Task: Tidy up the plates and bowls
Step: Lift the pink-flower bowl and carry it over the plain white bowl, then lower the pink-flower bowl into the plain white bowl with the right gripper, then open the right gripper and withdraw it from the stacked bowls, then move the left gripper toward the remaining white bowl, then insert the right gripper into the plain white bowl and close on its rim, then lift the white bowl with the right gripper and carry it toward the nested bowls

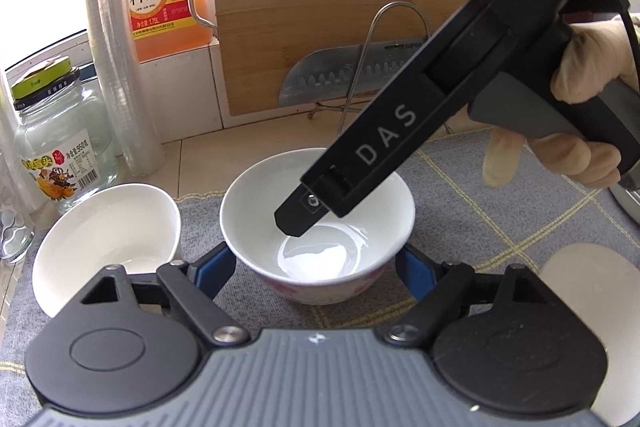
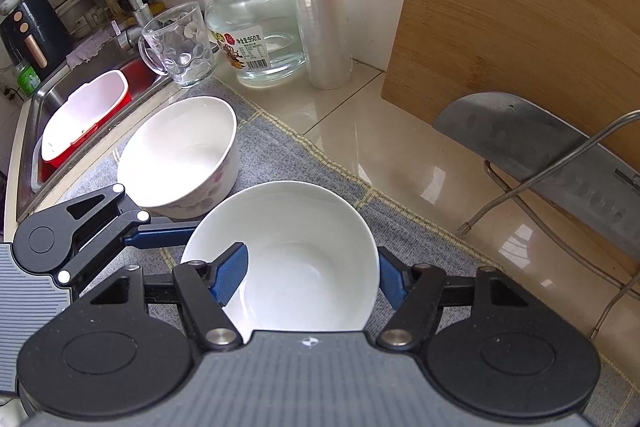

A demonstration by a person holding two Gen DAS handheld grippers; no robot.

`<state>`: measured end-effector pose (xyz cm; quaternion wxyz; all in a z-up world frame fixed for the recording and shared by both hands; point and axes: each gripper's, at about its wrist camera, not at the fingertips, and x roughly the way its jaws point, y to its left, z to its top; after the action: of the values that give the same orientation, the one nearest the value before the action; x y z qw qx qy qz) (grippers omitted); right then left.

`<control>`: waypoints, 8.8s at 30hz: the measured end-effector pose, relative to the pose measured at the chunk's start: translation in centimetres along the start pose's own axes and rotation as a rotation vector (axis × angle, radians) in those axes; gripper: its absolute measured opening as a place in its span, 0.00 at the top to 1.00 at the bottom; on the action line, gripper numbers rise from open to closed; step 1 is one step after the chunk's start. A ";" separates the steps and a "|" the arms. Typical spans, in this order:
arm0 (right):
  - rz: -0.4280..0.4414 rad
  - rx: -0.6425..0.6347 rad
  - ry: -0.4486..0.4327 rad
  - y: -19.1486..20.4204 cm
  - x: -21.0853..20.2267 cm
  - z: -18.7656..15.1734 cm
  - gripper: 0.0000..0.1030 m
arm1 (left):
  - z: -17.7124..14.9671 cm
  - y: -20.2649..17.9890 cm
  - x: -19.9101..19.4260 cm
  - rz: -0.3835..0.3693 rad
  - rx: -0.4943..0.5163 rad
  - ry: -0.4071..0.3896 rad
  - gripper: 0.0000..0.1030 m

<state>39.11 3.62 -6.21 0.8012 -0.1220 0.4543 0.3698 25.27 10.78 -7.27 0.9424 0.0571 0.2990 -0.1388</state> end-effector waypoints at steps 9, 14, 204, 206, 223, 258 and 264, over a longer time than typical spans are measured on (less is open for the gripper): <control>0.005 0.014 -0.003 0.2 -0.4 0.0 0.28 | 0.1 -0.2 -0.3 -0.003 0.001 0.014 0.16; 0.007 0.014 0.001 0.6 -1.0 0.0 0.28 | 0.4 -0.4 -1.2 -0.007 0.010 0.014 0.16; -0.164 0.112 -0.148 11.2 -10.6 -8.9 0.00 | -4.5 5.9 -10.0 0.086 0.021 0.060 0.06; -0.160 0.097 -0.147 11.6 -10.0 -7.7 0.00 | -4.3 6.9 -9.5 0.098 0.013 0.050 0.06; -0.171 -0.008 -0.100 12.6 -3.1 1.7 0.00 | -3.9 10.6 -4.8 0.047 -0.039 0.033 0.06; -0.043 -0.015 0.042 8.8 7.1 8.0 0.17 | -3.5 11.5 -2.6 0.020 0.018 -0.017 0.11; -0.031 -0.015 0.037 8.6 7.3 8.2 0.22 | -3.5 11.5 -2.6 0.018 0.017 -0.018 0.11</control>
<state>40.54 17.49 -6.36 0.7974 -0.1418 0.4642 0.3585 24.74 23.03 -8.29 0.9457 0.0667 0.2888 -0.1333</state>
